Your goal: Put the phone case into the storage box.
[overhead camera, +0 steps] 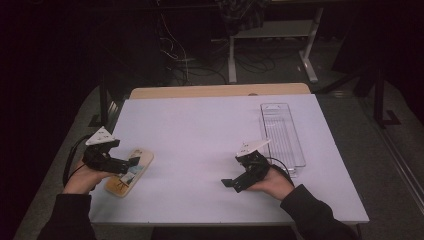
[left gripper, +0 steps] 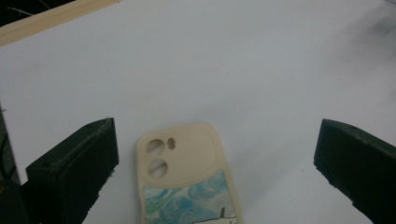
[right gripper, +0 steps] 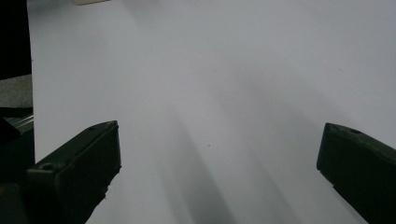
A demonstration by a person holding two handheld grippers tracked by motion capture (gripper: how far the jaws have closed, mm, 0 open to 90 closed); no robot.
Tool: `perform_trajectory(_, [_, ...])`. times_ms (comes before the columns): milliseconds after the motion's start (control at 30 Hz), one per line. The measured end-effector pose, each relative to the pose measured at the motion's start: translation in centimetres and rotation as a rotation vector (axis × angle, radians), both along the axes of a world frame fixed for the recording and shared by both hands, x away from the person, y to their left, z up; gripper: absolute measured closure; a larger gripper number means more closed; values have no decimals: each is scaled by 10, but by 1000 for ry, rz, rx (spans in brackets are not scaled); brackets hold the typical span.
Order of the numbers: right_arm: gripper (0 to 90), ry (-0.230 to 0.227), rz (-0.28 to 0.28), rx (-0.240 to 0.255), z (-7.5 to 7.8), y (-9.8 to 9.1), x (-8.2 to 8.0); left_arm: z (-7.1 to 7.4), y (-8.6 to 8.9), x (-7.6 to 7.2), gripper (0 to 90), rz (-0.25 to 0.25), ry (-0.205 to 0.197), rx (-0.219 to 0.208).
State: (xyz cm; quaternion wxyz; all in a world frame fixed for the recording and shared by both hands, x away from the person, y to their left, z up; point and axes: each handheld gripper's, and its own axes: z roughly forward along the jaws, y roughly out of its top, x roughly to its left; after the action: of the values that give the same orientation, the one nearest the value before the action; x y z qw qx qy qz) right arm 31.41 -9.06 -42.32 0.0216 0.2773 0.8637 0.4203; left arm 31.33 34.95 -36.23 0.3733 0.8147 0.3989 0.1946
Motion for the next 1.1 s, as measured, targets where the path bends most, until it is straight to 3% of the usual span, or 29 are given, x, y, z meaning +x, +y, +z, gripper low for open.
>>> perform_trajectory(233, [0,-1,-1,-1,0,0,0,-1,11,0,0,44,5,-8])
perform_trajectory(1100, [0,1,9,-2,0,0,1,-14,23,0,0,110,54,-6])
